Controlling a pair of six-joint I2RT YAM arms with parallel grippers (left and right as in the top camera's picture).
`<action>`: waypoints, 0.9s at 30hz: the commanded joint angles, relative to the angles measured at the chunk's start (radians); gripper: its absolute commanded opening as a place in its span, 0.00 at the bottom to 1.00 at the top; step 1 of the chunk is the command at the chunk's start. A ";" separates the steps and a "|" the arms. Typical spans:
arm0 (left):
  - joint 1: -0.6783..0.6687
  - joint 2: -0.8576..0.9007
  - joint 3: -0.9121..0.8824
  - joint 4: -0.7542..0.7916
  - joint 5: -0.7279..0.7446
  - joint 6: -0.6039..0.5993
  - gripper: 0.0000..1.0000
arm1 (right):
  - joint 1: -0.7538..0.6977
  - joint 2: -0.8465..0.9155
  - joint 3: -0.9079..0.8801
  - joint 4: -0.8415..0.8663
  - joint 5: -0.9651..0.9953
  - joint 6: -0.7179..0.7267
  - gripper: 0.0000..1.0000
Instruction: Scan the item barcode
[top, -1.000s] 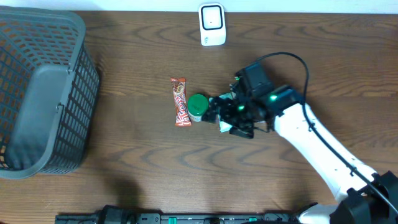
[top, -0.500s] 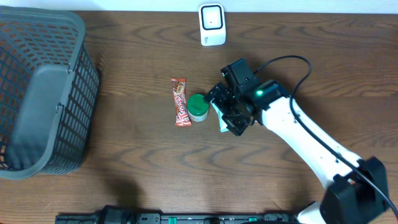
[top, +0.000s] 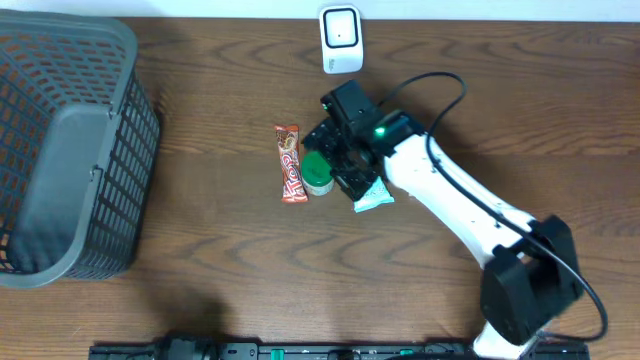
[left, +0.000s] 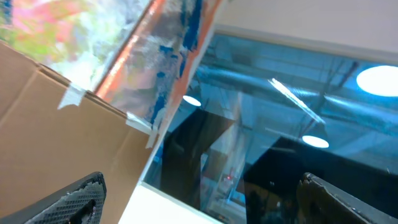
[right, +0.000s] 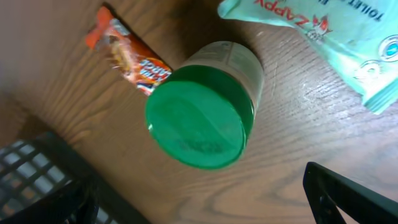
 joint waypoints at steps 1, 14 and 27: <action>0.004 0.010 -0.034 0.021 0.042 -0.014 0.98 | 0.020 0.068 0.039 -0.014 0.030 0.072 0.99; 0.004 0.045 -0.092 0.016 0.039 -0.020 0.98 | 0.021 0.135 0.045 0.019 0.085 0.135 0.99; 0.004 0.045 -0.101 -0.001 0.039 -0.020 0.98 | 0.025 0.191 0.045 0.059 0.063 0.132 0.99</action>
